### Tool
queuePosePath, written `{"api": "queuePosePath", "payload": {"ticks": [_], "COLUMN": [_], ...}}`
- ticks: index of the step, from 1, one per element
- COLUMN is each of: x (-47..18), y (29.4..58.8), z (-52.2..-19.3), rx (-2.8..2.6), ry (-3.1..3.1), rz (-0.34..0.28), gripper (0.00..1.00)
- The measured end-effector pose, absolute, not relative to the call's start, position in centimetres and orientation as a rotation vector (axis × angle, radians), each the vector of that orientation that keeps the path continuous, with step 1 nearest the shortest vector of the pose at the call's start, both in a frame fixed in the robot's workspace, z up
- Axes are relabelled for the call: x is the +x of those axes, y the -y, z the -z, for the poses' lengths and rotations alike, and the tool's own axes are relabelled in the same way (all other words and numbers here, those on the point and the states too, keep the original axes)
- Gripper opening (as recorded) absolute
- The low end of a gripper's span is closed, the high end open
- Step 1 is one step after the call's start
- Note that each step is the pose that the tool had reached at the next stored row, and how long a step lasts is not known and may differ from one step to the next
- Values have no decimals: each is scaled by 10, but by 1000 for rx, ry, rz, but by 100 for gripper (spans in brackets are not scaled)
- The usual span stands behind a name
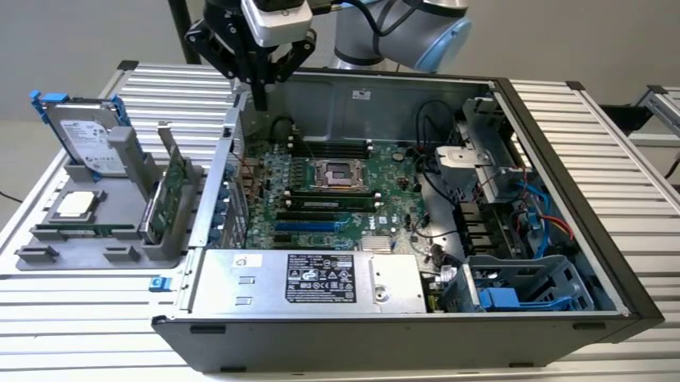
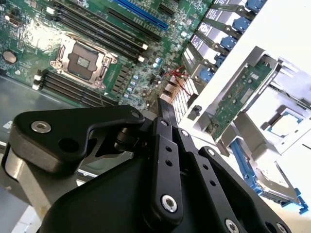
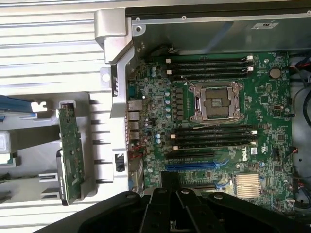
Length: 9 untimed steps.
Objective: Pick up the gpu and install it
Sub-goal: 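Reach for the gpu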
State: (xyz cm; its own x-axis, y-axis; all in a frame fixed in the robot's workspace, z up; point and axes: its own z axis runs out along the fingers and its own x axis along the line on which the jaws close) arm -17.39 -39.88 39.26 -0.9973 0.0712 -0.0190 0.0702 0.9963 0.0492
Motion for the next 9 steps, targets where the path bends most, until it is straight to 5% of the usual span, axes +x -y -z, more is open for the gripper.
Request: {"api": "queuePosePath", "payload": {"ticks": [9], "x": [-179], "y": [399], "z": [-393], "rx": [110], "ry": [-3118], "rz": [-76], "gripper": [0]}}
